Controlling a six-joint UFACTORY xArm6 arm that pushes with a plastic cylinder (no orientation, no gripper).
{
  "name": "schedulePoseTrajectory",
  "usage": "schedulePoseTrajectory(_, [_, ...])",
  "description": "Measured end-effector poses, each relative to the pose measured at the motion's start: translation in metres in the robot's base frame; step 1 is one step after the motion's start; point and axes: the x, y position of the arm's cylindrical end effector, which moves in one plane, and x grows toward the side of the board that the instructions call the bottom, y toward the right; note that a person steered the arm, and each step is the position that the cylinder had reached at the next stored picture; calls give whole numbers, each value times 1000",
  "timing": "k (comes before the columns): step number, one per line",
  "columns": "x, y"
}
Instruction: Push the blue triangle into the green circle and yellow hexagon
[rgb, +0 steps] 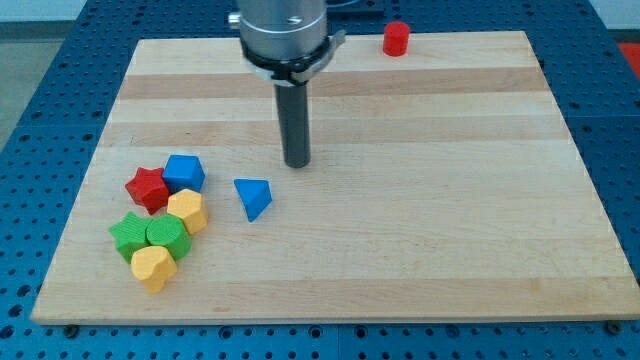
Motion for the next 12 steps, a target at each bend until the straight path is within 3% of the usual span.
schedulePoseTrajectory(5, [72, -43])
schedulePoseTrajectory(6, [73, -40])
schedulePoseTrajectory(7, [68, 18])
schedulePoseTrajectory(8, [116, 17])
schedulePoseTrajectory(9, [126, 14])
schedulePoseTrajectory(12, [97, -41])
